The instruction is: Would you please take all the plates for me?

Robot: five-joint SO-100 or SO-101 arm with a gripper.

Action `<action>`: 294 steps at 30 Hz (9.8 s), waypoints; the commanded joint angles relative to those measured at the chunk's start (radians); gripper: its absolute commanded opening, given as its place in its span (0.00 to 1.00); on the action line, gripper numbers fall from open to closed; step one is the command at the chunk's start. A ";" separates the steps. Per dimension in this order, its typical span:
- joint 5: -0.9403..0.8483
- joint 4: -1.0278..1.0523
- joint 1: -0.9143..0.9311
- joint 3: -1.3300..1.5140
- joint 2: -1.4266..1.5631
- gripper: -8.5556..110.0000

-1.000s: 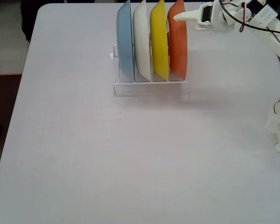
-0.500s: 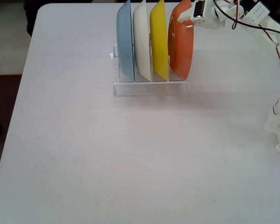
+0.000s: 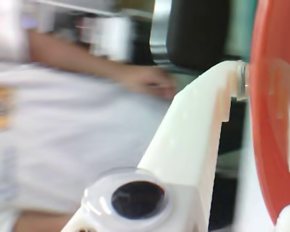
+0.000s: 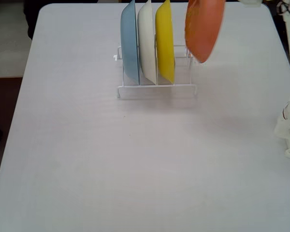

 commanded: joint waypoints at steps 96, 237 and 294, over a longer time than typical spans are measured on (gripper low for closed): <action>0.037 -0.436 -0.141 0.864 0.293 0.11; 0.451 -1.387 -0.693 0.943 0.227 0.35; -0.186 -0.453 -0.064 0.190 -0.425 0.37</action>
